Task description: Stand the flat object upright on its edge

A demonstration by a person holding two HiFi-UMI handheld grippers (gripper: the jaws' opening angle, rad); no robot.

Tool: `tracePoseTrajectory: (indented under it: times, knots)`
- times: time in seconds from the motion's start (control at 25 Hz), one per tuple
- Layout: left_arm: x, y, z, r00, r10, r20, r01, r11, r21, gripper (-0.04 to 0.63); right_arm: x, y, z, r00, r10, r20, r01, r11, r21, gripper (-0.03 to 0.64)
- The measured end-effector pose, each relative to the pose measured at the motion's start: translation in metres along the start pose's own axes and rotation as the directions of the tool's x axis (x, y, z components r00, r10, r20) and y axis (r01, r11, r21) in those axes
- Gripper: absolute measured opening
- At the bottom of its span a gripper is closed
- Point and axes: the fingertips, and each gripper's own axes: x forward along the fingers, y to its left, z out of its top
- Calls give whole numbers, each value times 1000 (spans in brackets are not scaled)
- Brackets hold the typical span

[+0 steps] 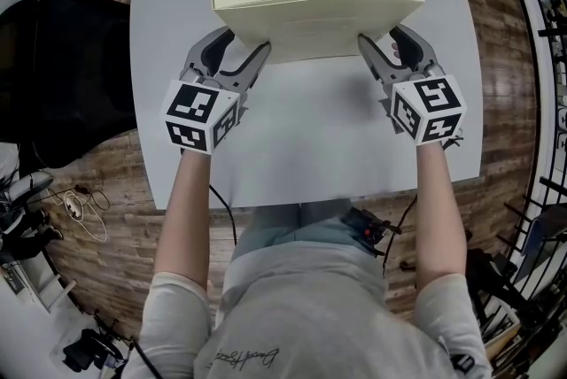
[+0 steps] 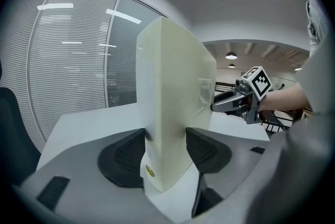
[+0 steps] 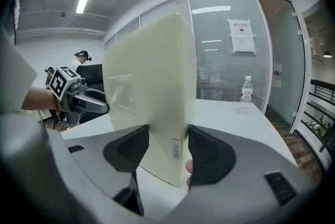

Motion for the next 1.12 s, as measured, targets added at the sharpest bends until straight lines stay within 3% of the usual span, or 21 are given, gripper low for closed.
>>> tracePoseTrajectory:
  times: [0.28,1.12]
  knots:
    - [1,-3,1,1000,-18,5,18,1000,-12,288,0,2,-1,1000,18,7,-18,1000,-2,256]
    - [1,-8,1,1000,-1,-6,1,1000,-10,295,-6,0,-6,1000,0,-9,0,1000,-6,270]
